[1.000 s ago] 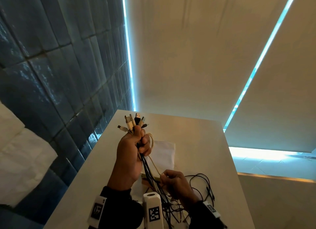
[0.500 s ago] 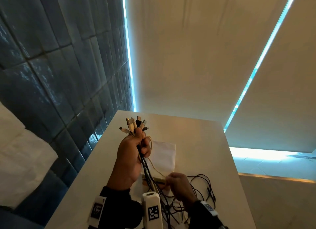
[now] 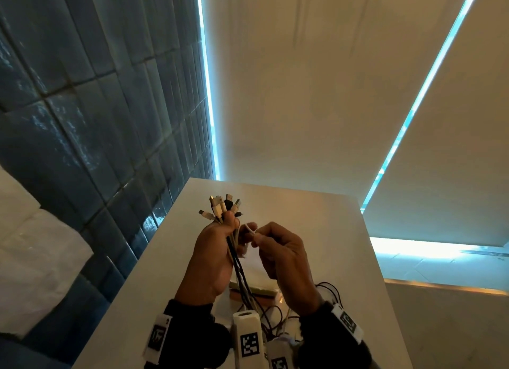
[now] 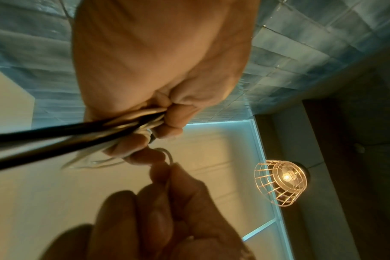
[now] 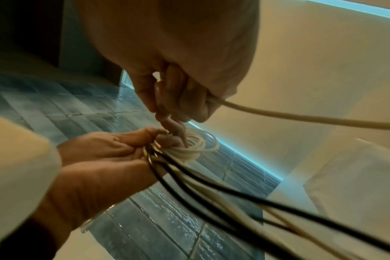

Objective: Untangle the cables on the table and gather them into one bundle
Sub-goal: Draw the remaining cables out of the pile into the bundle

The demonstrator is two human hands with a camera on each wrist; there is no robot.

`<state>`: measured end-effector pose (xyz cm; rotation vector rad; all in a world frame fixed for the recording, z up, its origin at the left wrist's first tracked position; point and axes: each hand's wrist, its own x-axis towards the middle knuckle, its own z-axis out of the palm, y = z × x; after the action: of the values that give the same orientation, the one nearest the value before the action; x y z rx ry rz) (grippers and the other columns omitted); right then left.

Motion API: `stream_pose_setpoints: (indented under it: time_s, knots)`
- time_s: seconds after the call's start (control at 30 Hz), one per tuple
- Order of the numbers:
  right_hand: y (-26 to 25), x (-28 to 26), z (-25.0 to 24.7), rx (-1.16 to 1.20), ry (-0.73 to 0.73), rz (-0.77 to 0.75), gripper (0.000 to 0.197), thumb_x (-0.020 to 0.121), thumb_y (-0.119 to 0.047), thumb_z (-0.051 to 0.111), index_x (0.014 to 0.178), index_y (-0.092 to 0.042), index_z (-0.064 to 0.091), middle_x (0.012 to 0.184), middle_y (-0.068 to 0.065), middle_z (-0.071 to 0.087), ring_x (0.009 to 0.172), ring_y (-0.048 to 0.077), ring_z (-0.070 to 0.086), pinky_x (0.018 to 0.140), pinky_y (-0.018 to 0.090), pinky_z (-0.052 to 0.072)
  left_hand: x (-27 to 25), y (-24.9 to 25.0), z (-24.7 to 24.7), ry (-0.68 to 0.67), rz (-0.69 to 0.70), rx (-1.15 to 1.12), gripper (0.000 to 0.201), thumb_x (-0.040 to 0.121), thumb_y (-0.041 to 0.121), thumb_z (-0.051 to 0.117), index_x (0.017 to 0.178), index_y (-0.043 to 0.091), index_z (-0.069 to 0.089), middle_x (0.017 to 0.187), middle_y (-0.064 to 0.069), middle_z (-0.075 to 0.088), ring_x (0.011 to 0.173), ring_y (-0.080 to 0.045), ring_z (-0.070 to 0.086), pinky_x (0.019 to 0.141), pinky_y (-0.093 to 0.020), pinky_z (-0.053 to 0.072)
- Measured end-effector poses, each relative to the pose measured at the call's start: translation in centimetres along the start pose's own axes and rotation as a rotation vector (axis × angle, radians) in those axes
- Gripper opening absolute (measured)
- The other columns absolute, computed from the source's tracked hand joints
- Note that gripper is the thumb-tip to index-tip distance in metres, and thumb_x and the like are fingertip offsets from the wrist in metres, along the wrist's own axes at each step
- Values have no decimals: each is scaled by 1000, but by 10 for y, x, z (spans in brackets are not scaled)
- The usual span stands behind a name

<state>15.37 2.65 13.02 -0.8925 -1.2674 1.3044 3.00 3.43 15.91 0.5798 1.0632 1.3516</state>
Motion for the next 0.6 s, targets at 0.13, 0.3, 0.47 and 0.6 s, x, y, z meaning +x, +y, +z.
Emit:
stream_pose_setpoints:
  time_s: [0.13, 0.3, 0.47, 0.6]
  knots:
    - [5, -5, 2, -25, -63, 49, 15, 80, -16, 56, 68, -7, 59, 44, -3, 32, 38, 11, 23, 41, 21, 19, 1, 1, -2, -50, -41, -152, 27, 100, 26, 39, 90, 6, 54, 75, -12, 66, 70, -22, 60, 71, -36, 46]
    - [17, -15, -5, 1, -116, 175, 17, 84, -10, 56, 67, -8, 59, 46, -2, 36, 38, 8, 30, 40, 17, 27, 2, 7, -3, -83, 64, -366, 20, 92, 25, 45, 78, 11, 47, 65, -3, 48, 57, -15, 49, 64, -30, 41]
    - [34, -19, -15, -78, -125, 252, 20, 88, -15, 58, 68, -13, 60, 46, -3, 34, 41, 12, 27, 43, 21, 24, 1, 5, -8, -125, 116, -281, 21, 82, 32, 50, 75, 13, 46, 64, -1, 46, 50, -10, 40, 52, -24, 37]
    - [32, -19, -15, -56, -162, 279, 23, 96, -4, 50, 74, -4, 56, 43, -10, 43, 37, 1, 40, 41, 12, 35, 1, 4, -6, -135, 132, -202, 28, 92, 32, 43, 71, 13, 44, 61, 0, 42, 47, -9, 34, 47, -22, 33]
